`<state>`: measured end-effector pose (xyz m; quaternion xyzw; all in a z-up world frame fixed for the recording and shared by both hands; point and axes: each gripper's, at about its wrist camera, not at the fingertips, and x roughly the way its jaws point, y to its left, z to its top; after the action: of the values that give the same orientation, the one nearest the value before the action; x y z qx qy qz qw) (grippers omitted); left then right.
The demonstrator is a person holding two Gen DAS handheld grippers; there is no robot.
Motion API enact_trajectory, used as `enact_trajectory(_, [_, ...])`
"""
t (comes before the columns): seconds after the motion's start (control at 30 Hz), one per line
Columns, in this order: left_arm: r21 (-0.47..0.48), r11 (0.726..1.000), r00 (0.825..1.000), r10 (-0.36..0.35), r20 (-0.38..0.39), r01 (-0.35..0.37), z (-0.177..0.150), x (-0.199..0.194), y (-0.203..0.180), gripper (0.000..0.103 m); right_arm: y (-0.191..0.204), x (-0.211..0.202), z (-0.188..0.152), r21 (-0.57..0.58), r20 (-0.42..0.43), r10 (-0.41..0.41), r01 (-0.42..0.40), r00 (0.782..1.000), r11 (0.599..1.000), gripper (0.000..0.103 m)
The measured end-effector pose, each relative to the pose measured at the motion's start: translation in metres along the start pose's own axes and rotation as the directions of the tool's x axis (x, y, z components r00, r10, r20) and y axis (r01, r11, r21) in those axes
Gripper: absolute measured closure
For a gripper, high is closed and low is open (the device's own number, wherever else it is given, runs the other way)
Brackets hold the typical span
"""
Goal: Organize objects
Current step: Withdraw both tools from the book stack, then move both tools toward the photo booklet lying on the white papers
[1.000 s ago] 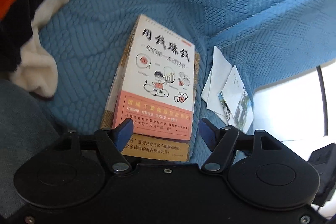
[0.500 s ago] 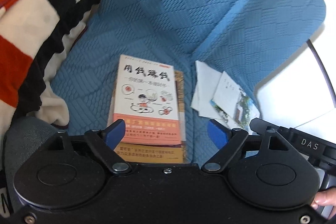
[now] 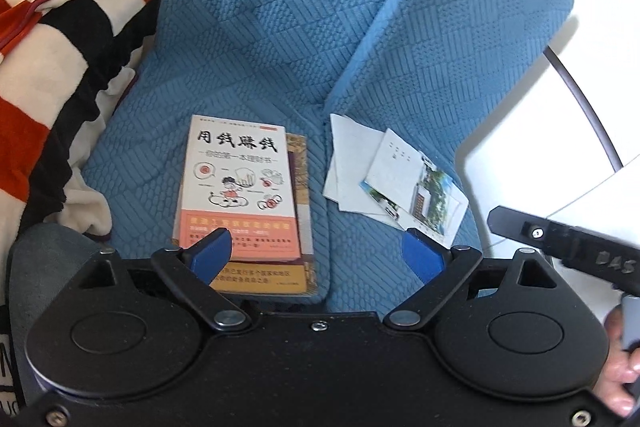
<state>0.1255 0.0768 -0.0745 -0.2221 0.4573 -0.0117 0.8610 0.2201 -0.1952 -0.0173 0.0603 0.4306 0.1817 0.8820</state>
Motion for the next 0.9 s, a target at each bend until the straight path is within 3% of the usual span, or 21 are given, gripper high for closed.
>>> enact_trajectory(0.2, [0.053, 0.999, 0.999, 0.011, -0.044, -0.009, -0.002, 0.012, -0.028, 0.011, -0.01, -0.031, -0.007, 0.039, 0.022, 0.006, -0.007, 1.0, 0.999, 0.068])
enact_trajectory(0.33, [0.092, 0.996, 0.999, 0.018, -0.029, -0.015, 0.002, 0.017, -0.049, 0.011, -0.028, -0.04, -0.019, 0.056, -0.006, -0.037, 0.037, 0.999, 0.998, 0.068])
enact_trajectory(0.57, [0.076, 0.997, 1.0, 0.028, -0.013, -0.027, 0.014, 0.03, -0.059, 0.011, -0.05, -0.032, -0.02, 0.073, -0.124, -0.12, 0.13, 0.985, 0.989, 0.067])
enact_trajectory(0.7, [0.07, 0.996, 0.998, 0.058, -0.013, -0.057, 0.018, 0.044, -0.057, 0.011, -0.048, -0.027, -0.014, 0.048, -0.077, -0.088, 0.092, 0.993, 0.995, 0.069])
enact_trajectory(0.8, [0.055, 0.996, 0.997, 0.07, -0.025, -0.069, 0.019, 0.058, -0.053, 0.011, -0.052, -0.013, -0.012, 0.06, -0.122, -0.077, 0.084, 0.99, 0.995, 0.069])
enact_trajectory(0.9, [0.056, 0.997, 0.998, 0.063, -0.025, -0.061, 0.018, 0.071, -0.05, 0.011, -0.058, -0.002, -0.011, 0.056, -0.108, -0.075, 0.082, 0.991, 0.995, 0.069])
